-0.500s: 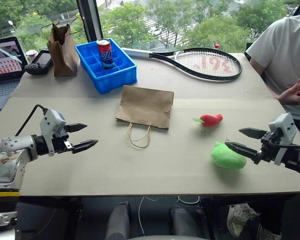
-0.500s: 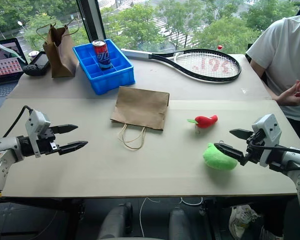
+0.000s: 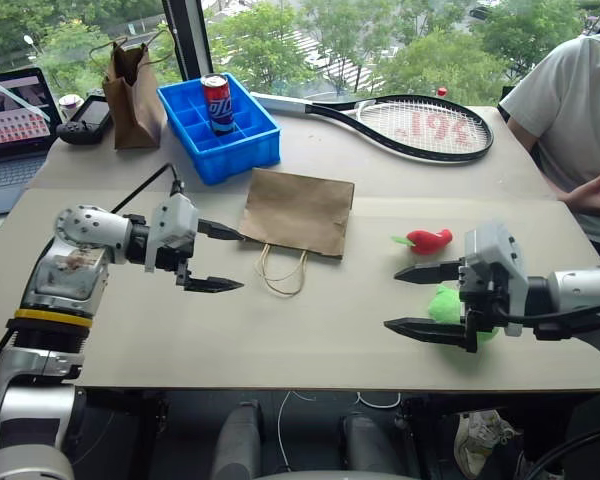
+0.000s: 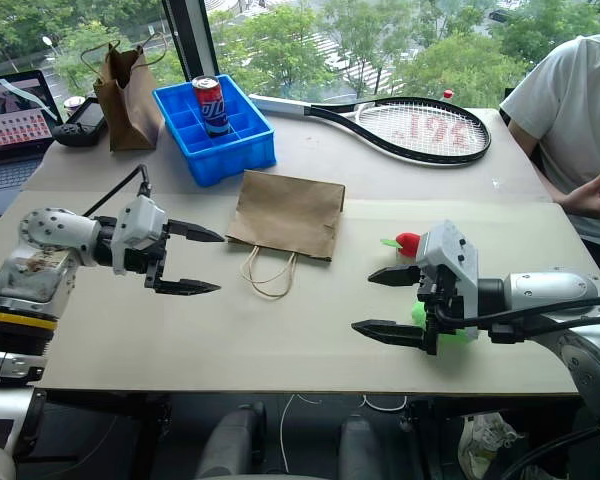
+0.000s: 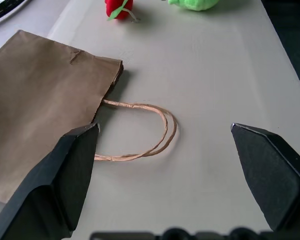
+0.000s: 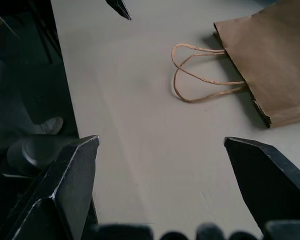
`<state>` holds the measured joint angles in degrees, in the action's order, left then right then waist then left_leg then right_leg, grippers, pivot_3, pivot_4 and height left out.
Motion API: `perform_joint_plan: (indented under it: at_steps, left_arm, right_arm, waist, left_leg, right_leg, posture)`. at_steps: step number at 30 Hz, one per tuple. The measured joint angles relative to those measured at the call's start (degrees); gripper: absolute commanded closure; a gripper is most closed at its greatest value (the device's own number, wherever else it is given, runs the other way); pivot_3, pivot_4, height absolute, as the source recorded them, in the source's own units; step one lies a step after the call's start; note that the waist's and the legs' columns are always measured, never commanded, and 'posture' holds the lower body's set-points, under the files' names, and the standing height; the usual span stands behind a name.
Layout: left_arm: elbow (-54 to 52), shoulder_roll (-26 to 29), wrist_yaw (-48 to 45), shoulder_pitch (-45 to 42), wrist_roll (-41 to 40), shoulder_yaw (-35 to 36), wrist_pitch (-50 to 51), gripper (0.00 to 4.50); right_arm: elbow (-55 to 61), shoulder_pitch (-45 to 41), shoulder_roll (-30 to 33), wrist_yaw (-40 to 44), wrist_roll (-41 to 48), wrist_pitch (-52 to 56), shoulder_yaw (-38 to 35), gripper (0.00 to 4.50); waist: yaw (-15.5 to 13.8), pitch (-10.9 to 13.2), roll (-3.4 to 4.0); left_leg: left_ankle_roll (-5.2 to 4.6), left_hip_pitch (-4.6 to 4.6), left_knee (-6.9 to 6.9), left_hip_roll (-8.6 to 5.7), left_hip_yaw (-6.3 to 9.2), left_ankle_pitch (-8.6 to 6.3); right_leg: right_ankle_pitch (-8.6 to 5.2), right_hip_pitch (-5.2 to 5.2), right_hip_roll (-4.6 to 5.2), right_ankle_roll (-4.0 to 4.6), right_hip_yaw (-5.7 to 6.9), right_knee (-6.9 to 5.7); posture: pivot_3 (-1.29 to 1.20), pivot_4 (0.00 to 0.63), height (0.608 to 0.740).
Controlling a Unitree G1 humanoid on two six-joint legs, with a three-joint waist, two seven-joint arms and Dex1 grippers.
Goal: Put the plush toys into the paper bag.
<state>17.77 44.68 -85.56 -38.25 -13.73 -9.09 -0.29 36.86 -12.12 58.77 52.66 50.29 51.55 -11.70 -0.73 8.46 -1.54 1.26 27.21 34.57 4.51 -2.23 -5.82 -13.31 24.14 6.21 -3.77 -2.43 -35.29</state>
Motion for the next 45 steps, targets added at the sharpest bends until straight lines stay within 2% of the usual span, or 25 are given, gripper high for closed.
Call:
perform_joint_plan:
  at_steps: [6, 11, 14, 20, 23, 24, 25, 27, 30, 33, 35, 36, 39, 44, 45]
  left_arm:
    - [17.33, -6.88, 0.66, -8.37, 7.83, -4.12, -13.57, 0.00]
    - [29.47, -11.25, 2.07, -14.11, 12.07, -5.41, -22.16, 0.00]
    - [36.67, -12.47, 3.66, -16.37, 15.53, -6.52, -27.37, 0.66]
    - [43.30, -15.68, 3.67, -19.89, 16.23, -5.63, -30.03, 2.99]
    - [44.28, -15.85, 2.76, -20.48, 15.89, -4.55, -29.98, 4.08]
    - [44.63, -15.86, 2.27, -20.49, 15.88, -4.29, -29.87, 4.32]
    - [44.76, -15.90, 1.66, -20.49, 15.81, -4.08, -29.53, 4.47]
    - [44.78, -15.99, 0.24, -20.49, 15.14, -3.21, -28.28, 4.47]
    - [41.65, -16.77, -3.28, -20.41, 11.30, -0.85, -20.00, 4.47]
    - [29.60, -16.02, -5.80, -18.35, 8.80, -1.27, -6.48, 4.50]
    - [22.46, -15.06, -6.24, -16.48, 7.73, -1.90, 0.57, 4.50]
    - [16.37, -14.94, -5.51, -15.12, 6.57, -1.98, 8.50, 4.50]
    - [6.91, -15.01, -2.42, -14.55, 4.53, -1.97, 21.61, 4.50]
    - [-1.48, -15.94, 4.84, -14.54, 1.92, -0.86, 35.65, 4.50]
    - [-3.01, -15.99, 5.70, -14.43, 0.78, -0.76, 38.49, 4.50]
  right_arm:
    - [4.71, 0.18, -1.33, -5.58, 4.51, 2.87, -0.24, 0.08]
    - [5.77, 4.93, -3.20, -10.18, 5.03, 3.10, -1.10, 0.08]
    - [6.44, 7.06, -3.25, -12.03, 4.98, 3.10, -2.41, 0.00]
    - [7.87, 9.32, -3.34, -14.58, 5.10, 3.07, -4.81, 0.00]
    - [8.79, 10.43, -3.51, -15.58, 5.16, 3.06, -5.08, 0.00]
    - [8.84, 10.64, -3.75, -15.88, 5.19, 3.06, -5.08, 0.00]
    - [8.87, 10.73, -3.98, -16.19, 5.19, 3.06, -5.07, 0.00]
    - [8.96, 10.82, -4.16, -16.69, 5.18, 3.06, -4.95, 0.00]
    - [9.02, 10.77, -5.12, -17.58, 5.15, 3.06, -4.14, 0.00]
    - [8.93, 10.04, -6.64, -18.67, 4.77, 3.00, -1.61, 0.72]
    - [8.62, 9.60, -7.66, -19.42, 3.86, 2.67, -0.26, 1.38]
    - [8.20, 8.86, -8.40, -20.21, 2.88, 2.56, 0.85, 1.71]
    - [6.71, 7.25, -10.81, -21.67, -0.10, 1.46, 4.10, 2.75]
    - [0.30, 2.80, -18.97, -24.95, -8.13, -1.04, 13.94, 4.49]
    - [-1.59, 1.28, -20.39, -25.44, -9.94, -1.69, 15.84, 4.49]
  waist:
    - [-0.26, 0.13, -0.23]
    - [-0.36, 0.16, -0.39]
    - [-0.14, 0.17, -0.41]
    - [-0.09, 0.18, -0.42]
    - [0.01, 0.18, -0.42]
    - [0.08, 0.18, -0.42]
    - [0.10, 0.18, -0.42]
    - [0.06, 0.18, -0.42]
    - [0.04, 0.19, -0.43]
    - [0.06, 0.19, -0.44]
    - [0.30, 0.19, -0.44]
    - [0.42, 0.19, -0.44]
    - [0.56, 0.19, -0.44]
    - [1.00, 0.19, -0.43]
    - [1.09, 0.20, -0.42]
  left_leg:
    - [-0.09, 0.13, 0.34, 0.00, 0.06, -0.04]
    - [-0.10, 0.13, 0.42, -0.01, 0.09, -0.04]
    - [-0.10, 0.10, 0.42, -0.01, 0.11, -0.03]
    - [-0.11, 0.11, 0.50, -0.01, 0.20, -0.03]
    - [-0.11, 0.10, 0.50, -0.01, 0.21, -0.03]
    - [-0.11, 0.09, 0.50, -0.02, 0.21, -0.02]
    - [-0.12, 0.09, 0.50, -0.01, 0.22, -0.02]
    - [-0.12, 0.10, 0.51, -0.01, 0.23, -0.02]
    - [-0.12, 0.11, 0.56, -0.02, 0.27, -0.02]
    - [-0.12, 0.11, 0.58, -0.03, 0.30, -0.02]
    - [-0.13, 0.08, 0.59, -0.03, 0.32, -0.02]
    - [-0.13, 0.09, 0.58, -0.02, 0.33, -0.01]
    - [-0.14, 0.07, 0.63, -0.01, 0.45, -0.01]
    - [-0.14, 0.06, 0.68, 0.03, 0.56, 0.00]
    - [-0.14, 0.06, 0.67, 0.02, 0.57, 0.00]
  right_leg:
    - [-0.01, -0.01, -0.01, -0.06, 0.00, -0.16]
    - [-0.03, -0.02, -0.02, -0.10, 0.00, -0.32]
    - [-0.05, 0.03, -0.02, -0.16, -0.01, -0.51]
    - [-0.08, -0.01, -0.05, -0.18, 0.01, -0.60]
    - [-0.08, -0.01, -0.06, -0.20, 0.00, -0.63]
    - [-0.08, 0.00, -0.06, -0.20, 0.00, -0.64]
    - [-0.08, -0.01, -0.07, -0.20, 0.00, -0.66]
    - [-0.09, -0.01, -0.07, -0.20, 0.00, -0.68]
    - [-0.09, -0.03, -0.09, -0.20, 0.00, -0.70]
    - [-0.12, -0.05, -0.09, -0.24, -0.01, -0.72]
    - [-0.16, -0.06, -0.09, -0.29, -0.01, -0.82]
    - [-0.16, -0.02, -0.11, -0.28, -0.01, -0.84]
    - [-0.17, -0.06, -0.22, -0.28, 0.00, -0.90]
    - [-0.24, -0.03, -0.38, -0.41, -0.04, -0.92]
    - [-0.24, -0.04, -0.39, -0.40, -0.06, -0.94]
  posture:
    - [0.00, 0.150, 0.740]
    - [0.00, 0.150, 0.740]
    - [0.00, 0.150, 0.740]
    - [0.00, 0.150, 0.740]
    - [0.00, 0.150, 0.740]
    - [0.00, 0.150, 0.740]
    - [0.00, 0.150, 0.740]
    - [0.00, 0.150, 0.740]
    - [0.00, 0.150, 0.740]
    - [0.00, 0.150, 0.740]
    - [0.00, 0.150, 0.740]
    - [0.00, 0.150, 0.740]
    - [0.00, 0.150, 0.740]
    - [0.00, 0.150, 0.740]
    - [0.00, 0.150, 0.740]
